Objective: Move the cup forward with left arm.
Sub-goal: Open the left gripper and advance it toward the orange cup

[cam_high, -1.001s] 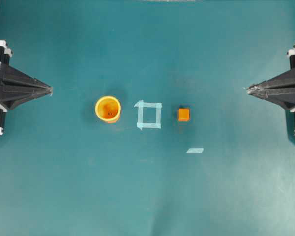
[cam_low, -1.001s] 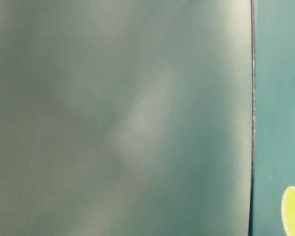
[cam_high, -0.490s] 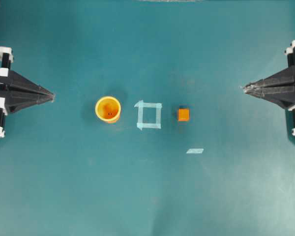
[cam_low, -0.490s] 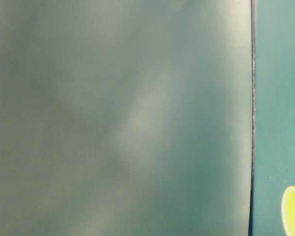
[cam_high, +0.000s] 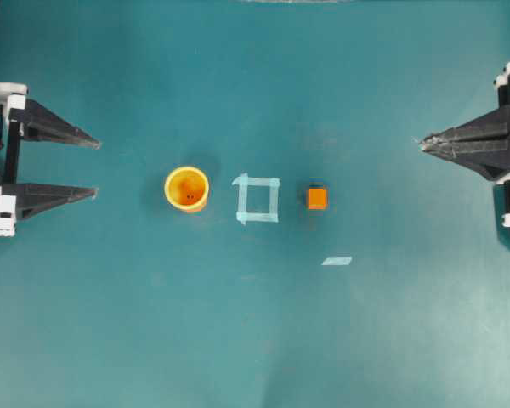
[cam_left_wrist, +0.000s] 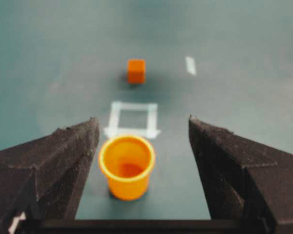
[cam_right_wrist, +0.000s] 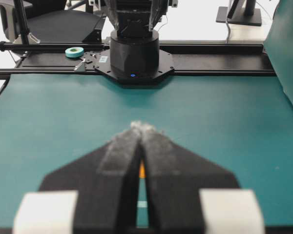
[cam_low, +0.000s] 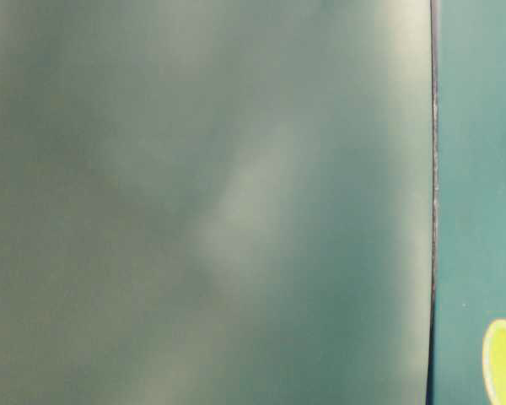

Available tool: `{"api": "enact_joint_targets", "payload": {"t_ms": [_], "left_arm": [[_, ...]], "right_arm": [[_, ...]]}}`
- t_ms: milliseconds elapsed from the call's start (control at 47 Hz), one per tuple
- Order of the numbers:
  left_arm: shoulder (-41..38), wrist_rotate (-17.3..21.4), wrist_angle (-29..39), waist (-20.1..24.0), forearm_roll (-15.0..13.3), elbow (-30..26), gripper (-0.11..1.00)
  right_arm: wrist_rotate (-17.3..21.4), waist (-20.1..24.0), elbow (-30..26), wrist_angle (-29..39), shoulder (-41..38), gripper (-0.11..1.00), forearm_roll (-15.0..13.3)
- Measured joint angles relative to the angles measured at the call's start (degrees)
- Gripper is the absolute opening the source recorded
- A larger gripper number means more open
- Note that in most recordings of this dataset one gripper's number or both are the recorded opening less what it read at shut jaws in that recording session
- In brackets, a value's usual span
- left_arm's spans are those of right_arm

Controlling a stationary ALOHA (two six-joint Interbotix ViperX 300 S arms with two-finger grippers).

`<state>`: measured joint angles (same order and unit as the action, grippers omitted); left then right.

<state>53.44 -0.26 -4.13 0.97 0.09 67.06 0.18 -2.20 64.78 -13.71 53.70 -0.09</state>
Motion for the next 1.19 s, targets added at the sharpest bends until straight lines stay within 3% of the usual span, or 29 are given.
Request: {"api": "enact_joint_targets", "payload": {"t_ms": [213, 532, 1193], "left_arm": [[-4.2, 0.4, 0.0, 0.5, 0.0, 0.3, 0.71], [-17.6, 0.9, -0.6, 0.6, 0.0, 0.3, 0.8], [-35.0, 2.5, -12.0, 1.3, 0.3, -0.3, 0.82]], "right_arm": [[0.0, -0.1, 0.0, 0.0, 0.0, 0.0, 0.0], [0.0, -0.1, -0.2, 0.0, 0.0, 0.0, 0.0], [0.0, -0.1, -1.1, 0.0, 0.4, 0.0, 0.0]]}}
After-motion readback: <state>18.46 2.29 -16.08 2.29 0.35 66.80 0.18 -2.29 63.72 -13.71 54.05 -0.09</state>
